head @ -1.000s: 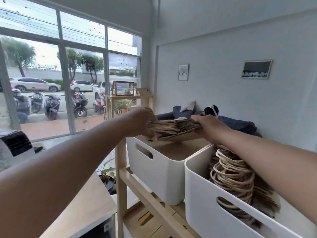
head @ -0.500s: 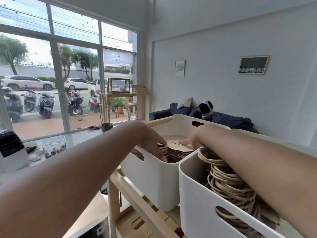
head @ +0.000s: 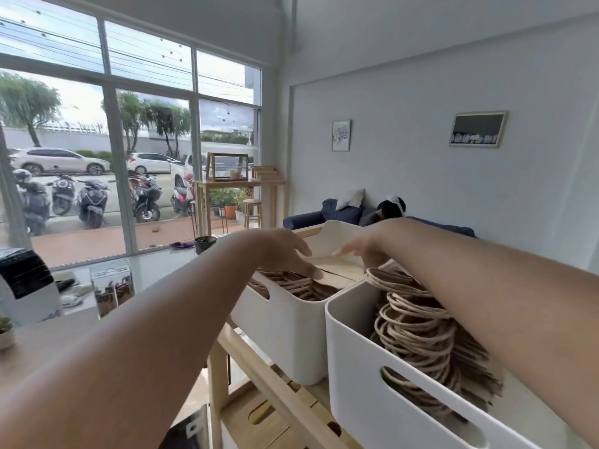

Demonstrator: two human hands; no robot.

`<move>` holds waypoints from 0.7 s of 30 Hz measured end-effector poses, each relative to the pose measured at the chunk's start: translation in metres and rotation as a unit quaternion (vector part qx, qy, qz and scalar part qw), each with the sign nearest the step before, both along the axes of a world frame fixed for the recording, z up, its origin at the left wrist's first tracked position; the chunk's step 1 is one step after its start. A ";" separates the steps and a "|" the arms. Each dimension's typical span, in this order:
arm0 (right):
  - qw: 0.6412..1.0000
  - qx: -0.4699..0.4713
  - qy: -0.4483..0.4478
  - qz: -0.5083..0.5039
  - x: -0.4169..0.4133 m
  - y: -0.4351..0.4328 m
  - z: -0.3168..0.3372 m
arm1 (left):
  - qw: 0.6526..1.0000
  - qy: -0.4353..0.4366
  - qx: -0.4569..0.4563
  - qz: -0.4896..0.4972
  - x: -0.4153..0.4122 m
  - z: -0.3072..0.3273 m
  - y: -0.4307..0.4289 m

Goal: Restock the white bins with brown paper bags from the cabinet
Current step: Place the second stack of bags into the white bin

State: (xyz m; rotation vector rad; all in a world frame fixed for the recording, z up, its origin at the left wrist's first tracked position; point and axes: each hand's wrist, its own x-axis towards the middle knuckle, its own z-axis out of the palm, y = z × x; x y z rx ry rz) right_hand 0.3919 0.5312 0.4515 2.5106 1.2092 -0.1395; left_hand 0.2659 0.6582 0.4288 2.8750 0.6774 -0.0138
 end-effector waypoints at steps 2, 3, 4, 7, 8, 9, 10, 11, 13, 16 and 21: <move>0.999 0.027 -0.002 0.020 -0.006 -0.015 0.011 | 0.999 -0.024 0.025 0.000 -0.009 0.011 -0.005; 0.998 0.042 -0.014 0.035 -0.009 -0.025 0.016 | 0.999 -0.035 0.037 -0.001 -0.014 0.017 -0.010; 0.997 0.058 -0.033 0.049 -0.012 -0.035 0.021 | 0.998 -0.047 0.051 -0.002 -0.019 0.023 -0.016; 0.988 0.125 -0.068 0.065 -0.023 -0.075 0.035 | 0.994 -0.079 0.080 -0.015 -0.032 0.043 -0.047; 0.984 0.147 -0.077 0.063 -0.025 -0.090 0.039 | 0.992 -0.089 0.083 -0.023 -0.036 0.050 -0.062; 0.980 0.171 -0.087 0.059 -0.025 -0.106 0.042 | 0.991 -0.100 0.086 -0.031 -0.039 0.056 -0.076; 0.974 0.198 -0.094 0.051 -0.025 -0.124 0.046 | 0.989 -0.111 0.089 -0.036 -0.042 0.062 -0.092; 0.968 0.228 -0.094 0.038 -0.026 -0.143 0.048 | 0.987 -0.123 0.091 -0.039 -0.046 0.067 -0.107; 0.957 0.273 -0.095 0.008 -0.029 -0.183 0.050 | 0.984 -0.148 0.094 -0.045 -0.051 0.074 -0.137; 0.943 0.317 -0.099 -0.025 -0.037 -0.246 0.045 | 0.975 -0.181 0.118 -0.054 -0.056 0.075 -0.188; 0.942 0.310 -0.093 -0.092 -0.047 -0.357 0.017 | 0.957 -0.237 0.140 -0.091 -0.062 0.055 -0.291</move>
